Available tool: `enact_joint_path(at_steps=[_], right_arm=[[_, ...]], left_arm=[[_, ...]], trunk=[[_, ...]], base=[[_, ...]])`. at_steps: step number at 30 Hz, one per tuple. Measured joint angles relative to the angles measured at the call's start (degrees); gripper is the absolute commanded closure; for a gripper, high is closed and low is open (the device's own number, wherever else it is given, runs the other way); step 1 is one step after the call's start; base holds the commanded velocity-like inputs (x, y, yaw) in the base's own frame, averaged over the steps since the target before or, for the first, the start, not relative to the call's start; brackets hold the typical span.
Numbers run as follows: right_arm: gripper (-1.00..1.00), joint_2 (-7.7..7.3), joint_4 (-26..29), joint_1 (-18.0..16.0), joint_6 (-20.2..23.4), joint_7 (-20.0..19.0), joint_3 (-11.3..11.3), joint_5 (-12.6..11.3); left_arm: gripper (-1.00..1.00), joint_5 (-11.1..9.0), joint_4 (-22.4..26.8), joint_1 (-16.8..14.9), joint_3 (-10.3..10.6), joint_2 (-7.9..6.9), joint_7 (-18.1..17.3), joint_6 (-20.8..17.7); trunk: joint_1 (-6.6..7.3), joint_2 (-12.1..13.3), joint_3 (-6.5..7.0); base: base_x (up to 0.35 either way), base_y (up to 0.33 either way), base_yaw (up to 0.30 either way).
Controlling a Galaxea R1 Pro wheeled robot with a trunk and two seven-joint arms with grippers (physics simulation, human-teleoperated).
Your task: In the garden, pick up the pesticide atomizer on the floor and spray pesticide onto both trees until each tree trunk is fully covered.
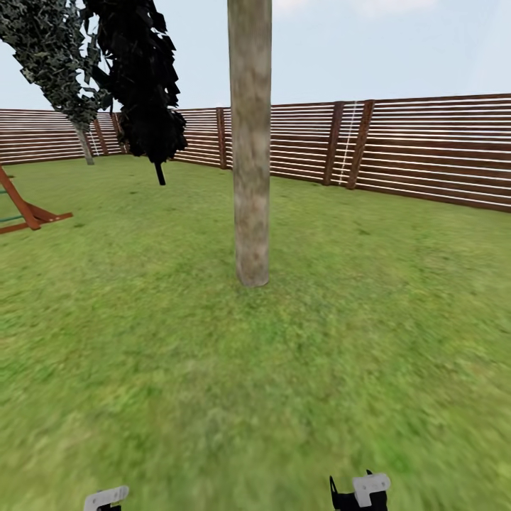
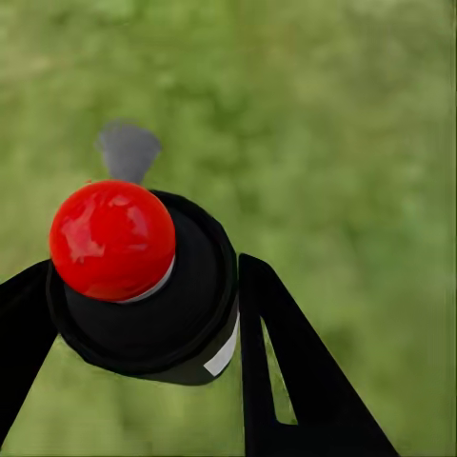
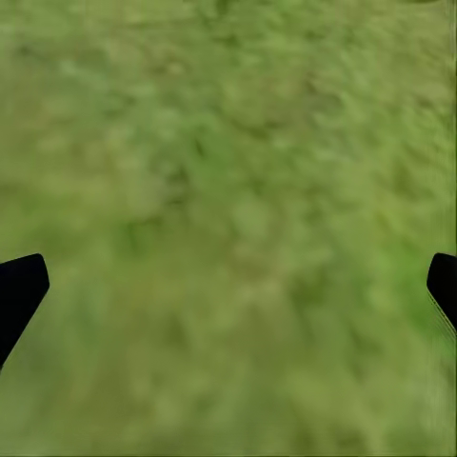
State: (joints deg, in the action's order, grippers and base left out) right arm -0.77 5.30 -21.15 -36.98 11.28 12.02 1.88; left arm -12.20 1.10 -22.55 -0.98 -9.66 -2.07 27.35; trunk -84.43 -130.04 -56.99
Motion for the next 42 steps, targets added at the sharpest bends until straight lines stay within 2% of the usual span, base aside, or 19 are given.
enact_joint_path(at_steps=[14,33,36,39,41,42], right_arm=[[-1.00,-0.01,0.0,0.0,0.0,0.0,0.0,0.0],[-1.00,0.43,0.2,0.0,0.0,-0.1,0.0,-0.1],[-1.00,0.43,0.7,-0.1,0.1,-0.2,-0.1,0.0],[-1.00,0.15,4.2,-0.1,0.2,-0.3,0.0,0.1],[-1.00,0.02,7.4,-0.1,0.8,-0.4,0.1,0.2],[-1.00,-0.06,9.5,-0.1,2.0,-0.5,0.2,0.5]], left_arm=[[1.00,0.0,0.0,0.0,0.0,0.00,0.0,0.0],[1.00,0.2,0.1,0.0,0.1,-0.08,-0.2,0.1],[1.00,0.8,0.9,0.0,0.7,-0.02,-0.5,0.3],[1.00,1.7,3.7,-0.7,0.9,0.22,-0.8,0.1],[1.00,3.1,6.1,-0.9,1.3,0.10,-0.9,-0.1],[1.00,4.5,7.2,-1.0,1.5,-0.04,-1.0,-0.2]], trunk=[[0.00,0.0,0.00],[0.00,0.0,0.50],[0.00,0.0,0.57],[0.00,0.0,0.58],[0.00,0.0,0.59],[0.00,0.0,0.59]], base=[[0.337,0.000,-0.005],[0.328,-0.042,-0.123],[0.329,-0.031,-0.048],[0.333,-0.005,-0.007],[0.333,-0.001,-0.002],[0.334,0.000,-0.001]])
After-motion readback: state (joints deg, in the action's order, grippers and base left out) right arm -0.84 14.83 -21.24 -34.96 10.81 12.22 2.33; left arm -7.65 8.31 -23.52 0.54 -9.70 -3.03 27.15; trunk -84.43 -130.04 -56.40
